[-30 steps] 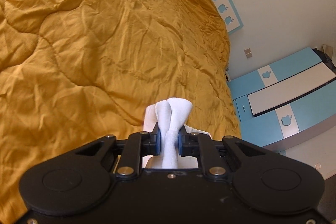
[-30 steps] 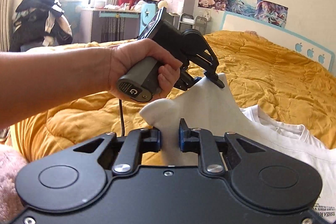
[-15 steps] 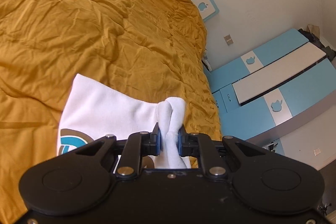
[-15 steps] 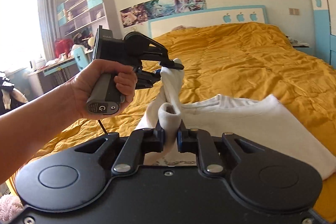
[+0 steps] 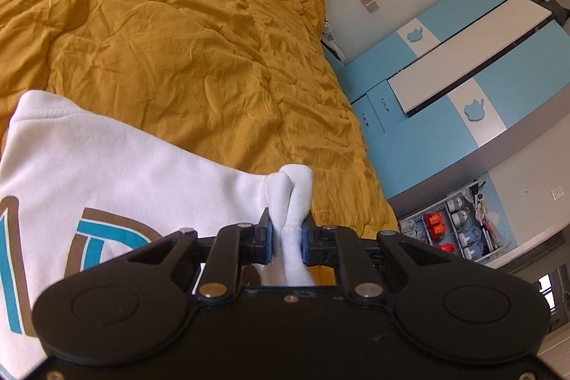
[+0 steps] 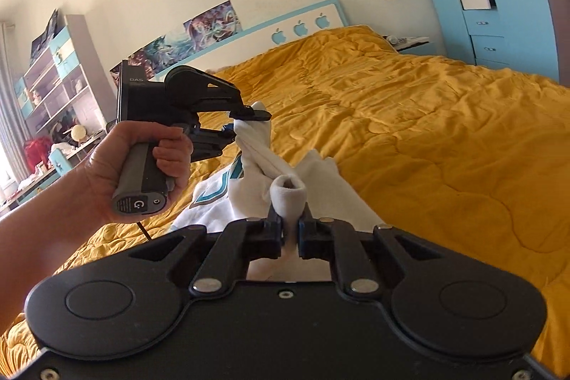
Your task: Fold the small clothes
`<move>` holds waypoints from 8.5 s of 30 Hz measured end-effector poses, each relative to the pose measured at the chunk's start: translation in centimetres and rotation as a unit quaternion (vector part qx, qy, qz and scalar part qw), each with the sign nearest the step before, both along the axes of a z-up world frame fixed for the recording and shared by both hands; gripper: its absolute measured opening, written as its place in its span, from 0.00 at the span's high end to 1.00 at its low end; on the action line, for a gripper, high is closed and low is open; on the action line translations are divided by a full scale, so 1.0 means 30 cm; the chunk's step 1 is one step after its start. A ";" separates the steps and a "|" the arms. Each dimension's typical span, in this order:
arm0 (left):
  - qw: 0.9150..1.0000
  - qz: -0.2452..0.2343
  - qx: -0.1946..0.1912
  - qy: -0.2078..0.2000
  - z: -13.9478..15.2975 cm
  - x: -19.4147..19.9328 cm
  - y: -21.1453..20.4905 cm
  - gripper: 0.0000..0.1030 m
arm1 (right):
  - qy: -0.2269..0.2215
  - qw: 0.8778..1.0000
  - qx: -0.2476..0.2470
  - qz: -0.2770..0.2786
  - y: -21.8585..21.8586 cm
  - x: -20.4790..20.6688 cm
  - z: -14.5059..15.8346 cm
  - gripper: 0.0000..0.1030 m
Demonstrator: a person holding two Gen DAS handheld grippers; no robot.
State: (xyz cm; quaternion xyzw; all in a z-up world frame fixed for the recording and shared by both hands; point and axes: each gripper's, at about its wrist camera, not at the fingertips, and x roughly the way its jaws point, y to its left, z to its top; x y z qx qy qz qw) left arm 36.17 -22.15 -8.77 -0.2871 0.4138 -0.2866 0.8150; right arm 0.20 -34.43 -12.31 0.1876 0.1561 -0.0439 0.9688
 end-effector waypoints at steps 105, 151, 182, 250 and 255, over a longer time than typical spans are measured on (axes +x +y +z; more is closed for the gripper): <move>0.987 -0.002 0.136 -0.084 -0.095 -0.773 0.349 0.81 | 0.104 0.989 -0.090 0.063 -0.173 0.729 0.024 0.94; 0.991 0.031 0.019 -0.127 -0.045 -0.165 0.488 0.61 | 0.078 0.990 0.025 0.116 -0.099 0.167 -0.050 0.65; 0.997 -0.041 -0.042 0.041 -0.231 -0.352 0.708 0.49 | 0.135 0.951 0.196 0.196 -0.447 0.240 -0.118 0.30; 0.970 0.125 -0.168 0.125 -0.267 -0.666 1.597 0.57 | 0.246 0.861 0.282 0.345 0.665 1.154 -0.257 0.59; 0.974 0.129 -0.135 0.129 -0.209 -0.752 1.565 0.53 | 0.243 0.843 0.285 0.387 0.503 0.978 -0.172 0.38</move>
